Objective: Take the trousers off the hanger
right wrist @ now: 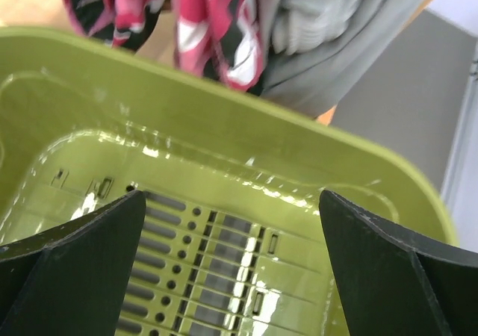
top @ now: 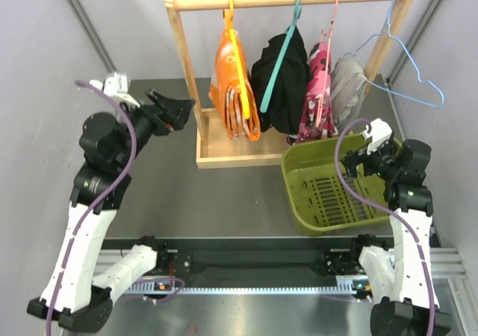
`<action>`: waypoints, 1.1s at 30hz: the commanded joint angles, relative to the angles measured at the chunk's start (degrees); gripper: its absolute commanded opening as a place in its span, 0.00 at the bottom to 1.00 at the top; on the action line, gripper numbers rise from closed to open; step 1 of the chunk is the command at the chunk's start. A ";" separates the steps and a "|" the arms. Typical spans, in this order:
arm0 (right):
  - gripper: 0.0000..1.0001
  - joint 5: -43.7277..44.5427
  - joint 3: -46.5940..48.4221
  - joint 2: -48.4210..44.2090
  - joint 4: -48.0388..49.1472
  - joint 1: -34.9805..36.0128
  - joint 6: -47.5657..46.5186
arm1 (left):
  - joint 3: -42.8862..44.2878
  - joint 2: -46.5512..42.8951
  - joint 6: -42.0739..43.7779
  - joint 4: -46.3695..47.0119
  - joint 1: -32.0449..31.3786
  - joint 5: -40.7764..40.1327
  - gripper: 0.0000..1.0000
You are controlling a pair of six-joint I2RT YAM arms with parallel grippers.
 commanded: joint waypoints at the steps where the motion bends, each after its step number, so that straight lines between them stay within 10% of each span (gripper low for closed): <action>1: 1.00 -2.45 -1.60 -0.83 1.34 0.49 -3.07 | 6.60 6.03 -7.28 -1.97 -0.06 7.07 0.93; 22: 1.00 -3.24 -1.61 -1.00 0.37 0.58 -2.28 | 54.58 42.94 11.77 -22.71 -29.76 -38.52 0.78; 29: 1.00 -3.24 -1.61 -1.18 0.28 0.58 -2.19 | 59.87 49.11 18.28 -24.12 -29.76 -44.77 0.56; 33: 1.00 -3.15 -1.52 -1.18 0.11 0.58 -2.02 | 61.28 49.91 20.57 -24.12 -29.68 -46.01 0.00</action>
